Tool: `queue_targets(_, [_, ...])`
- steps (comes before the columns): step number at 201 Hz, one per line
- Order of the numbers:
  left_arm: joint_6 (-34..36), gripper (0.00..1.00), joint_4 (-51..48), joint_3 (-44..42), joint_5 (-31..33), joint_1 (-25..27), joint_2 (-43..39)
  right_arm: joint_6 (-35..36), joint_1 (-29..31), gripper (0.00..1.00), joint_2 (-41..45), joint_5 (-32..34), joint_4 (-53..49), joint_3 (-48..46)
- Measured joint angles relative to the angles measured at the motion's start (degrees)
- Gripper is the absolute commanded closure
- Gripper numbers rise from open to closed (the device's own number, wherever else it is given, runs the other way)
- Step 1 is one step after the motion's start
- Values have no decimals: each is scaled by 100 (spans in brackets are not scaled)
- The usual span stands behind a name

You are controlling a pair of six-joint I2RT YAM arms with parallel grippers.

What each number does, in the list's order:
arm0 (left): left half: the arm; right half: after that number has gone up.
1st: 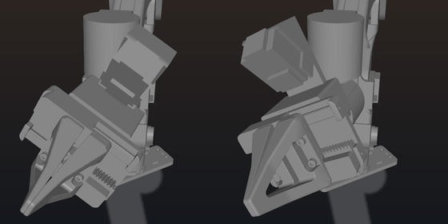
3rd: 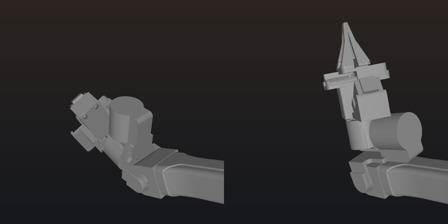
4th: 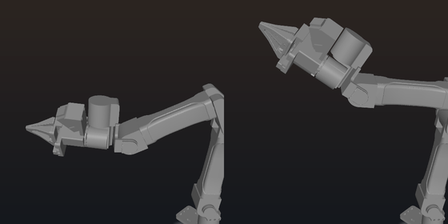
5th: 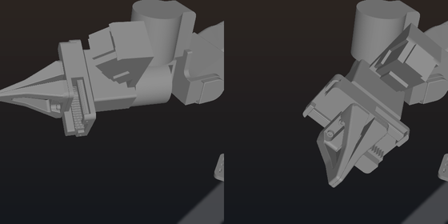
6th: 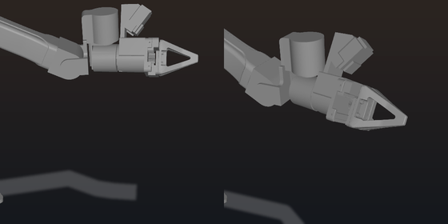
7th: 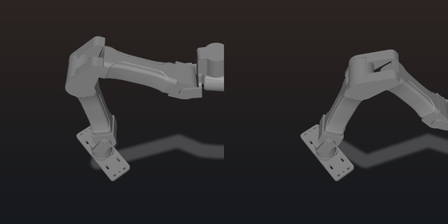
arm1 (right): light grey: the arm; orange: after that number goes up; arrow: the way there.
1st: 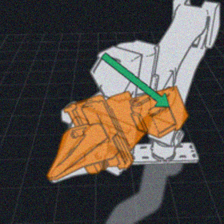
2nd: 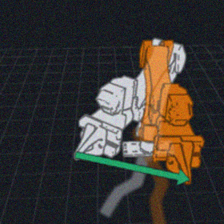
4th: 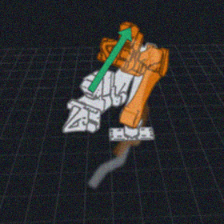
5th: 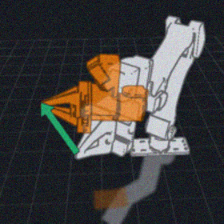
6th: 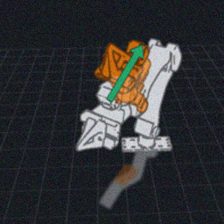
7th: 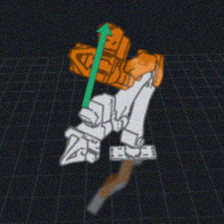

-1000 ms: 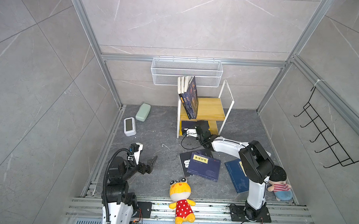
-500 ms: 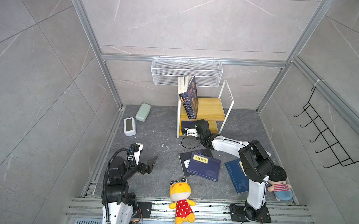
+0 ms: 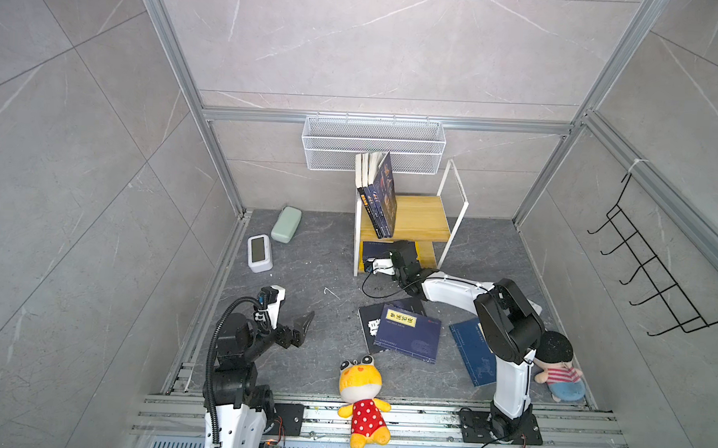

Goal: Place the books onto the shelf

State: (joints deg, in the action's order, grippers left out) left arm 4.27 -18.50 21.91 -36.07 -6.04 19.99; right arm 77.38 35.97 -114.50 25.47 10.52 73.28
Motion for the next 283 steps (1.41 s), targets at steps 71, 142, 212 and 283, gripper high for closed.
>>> queue_targets(71, [0, 0, 0, 0, 2, -11, 2, 63, 0, 26, -11, 35, 57, 42])
queue_targets(142, [0, 0, 0, 0, 0, -35, 2, -533, -22, 20, 391, -315, -1921, 494])
queue_targets(212, [0, 0, 0, 0, 2, -76, 2, -868, -55, 23, 533, -474, -2496, 632])
queue_targets(283, [0, 0, 0, 0, 0, -76, 2, -1062, -328, 32, 520, -490, -2717, 833])
